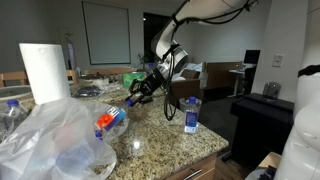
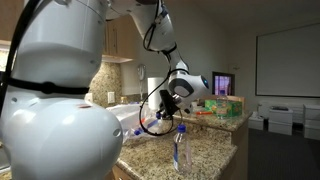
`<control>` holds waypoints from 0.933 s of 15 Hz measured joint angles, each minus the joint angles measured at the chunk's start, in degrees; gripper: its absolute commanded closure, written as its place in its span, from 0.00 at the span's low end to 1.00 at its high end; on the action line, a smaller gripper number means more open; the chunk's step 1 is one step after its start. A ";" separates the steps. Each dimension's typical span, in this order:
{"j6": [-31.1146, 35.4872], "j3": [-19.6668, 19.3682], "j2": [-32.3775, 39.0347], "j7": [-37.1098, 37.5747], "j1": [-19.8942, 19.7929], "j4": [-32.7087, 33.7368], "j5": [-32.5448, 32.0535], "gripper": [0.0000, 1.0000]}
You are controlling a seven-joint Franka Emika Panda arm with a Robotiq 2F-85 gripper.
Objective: Pick up the bottles on the counter and put them in the plastic bag
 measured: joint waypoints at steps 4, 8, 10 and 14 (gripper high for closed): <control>-2.05 1.83 0.60 -0.01 1.32 -1.07 1.10 0.91; 8.05 8.28 3.86 0.00 9.35 -2.44 3.38 0.91; 10.75 10.43 4.94 0.09 12.35 -1.77 5.14 0.91; 14.23 11.42 6.34 0.85 14.28 -0.30 5.46 0.91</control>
